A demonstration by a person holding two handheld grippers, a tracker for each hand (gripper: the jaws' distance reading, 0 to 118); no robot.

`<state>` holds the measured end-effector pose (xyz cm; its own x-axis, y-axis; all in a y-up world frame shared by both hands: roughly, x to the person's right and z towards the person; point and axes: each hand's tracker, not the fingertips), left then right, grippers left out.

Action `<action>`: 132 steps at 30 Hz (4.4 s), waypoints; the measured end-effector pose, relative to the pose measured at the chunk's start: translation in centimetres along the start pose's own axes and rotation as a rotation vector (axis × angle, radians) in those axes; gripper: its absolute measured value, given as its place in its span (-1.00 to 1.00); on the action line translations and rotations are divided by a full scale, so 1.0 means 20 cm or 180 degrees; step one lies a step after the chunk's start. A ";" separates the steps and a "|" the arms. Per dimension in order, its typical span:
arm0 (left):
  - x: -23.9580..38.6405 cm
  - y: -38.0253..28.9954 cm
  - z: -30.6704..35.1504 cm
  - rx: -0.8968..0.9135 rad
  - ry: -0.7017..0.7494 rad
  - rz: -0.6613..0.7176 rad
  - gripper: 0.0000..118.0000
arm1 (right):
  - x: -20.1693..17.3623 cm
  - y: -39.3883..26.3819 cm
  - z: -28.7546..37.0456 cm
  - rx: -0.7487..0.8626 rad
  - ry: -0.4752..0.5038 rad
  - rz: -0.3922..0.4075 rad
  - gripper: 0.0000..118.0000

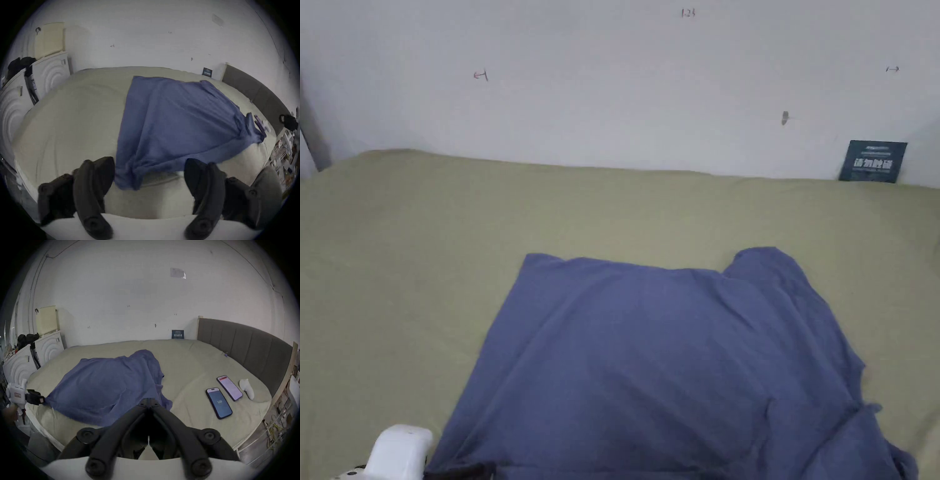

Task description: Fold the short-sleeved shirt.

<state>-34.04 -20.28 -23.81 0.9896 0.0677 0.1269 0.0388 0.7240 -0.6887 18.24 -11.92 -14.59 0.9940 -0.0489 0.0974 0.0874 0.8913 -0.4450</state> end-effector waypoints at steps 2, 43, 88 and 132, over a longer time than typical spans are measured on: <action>-0.01 0.02 -0.05 -0.0142 0.0128 0.0024 -0.90 | 0.03 0.01 -0.08 -0.0254 0.0083 0.0056 -1.00; -0.11 0.88 -0.50 -0.0430 -0.0055 -0.0258 -0.57 | 0.04 0.53 -1.28 -0.1525 0.0227 0.0424 -0.97; -0.09 0.44 -0.57 -0.0214 0.0195 0.0324 -0.74 | 0.16 0.11 -0.75 -0.0391 0.0089 0.0290 -0.15; -0.18 -0.21 0.21 -0.0750 -0.0229 0.0798 -0.84 | 0.41 -0.26 -0.19 -0.2024 0.0510 -0.0240 -0.83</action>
<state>-38.35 -20.68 -18.40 0.9604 0.2776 -0.0228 -0.1650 0.5010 -0.8496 26.20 -18.61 -14.97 0.9768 -0.2110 0.0369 0.1296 0.4452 -0.8860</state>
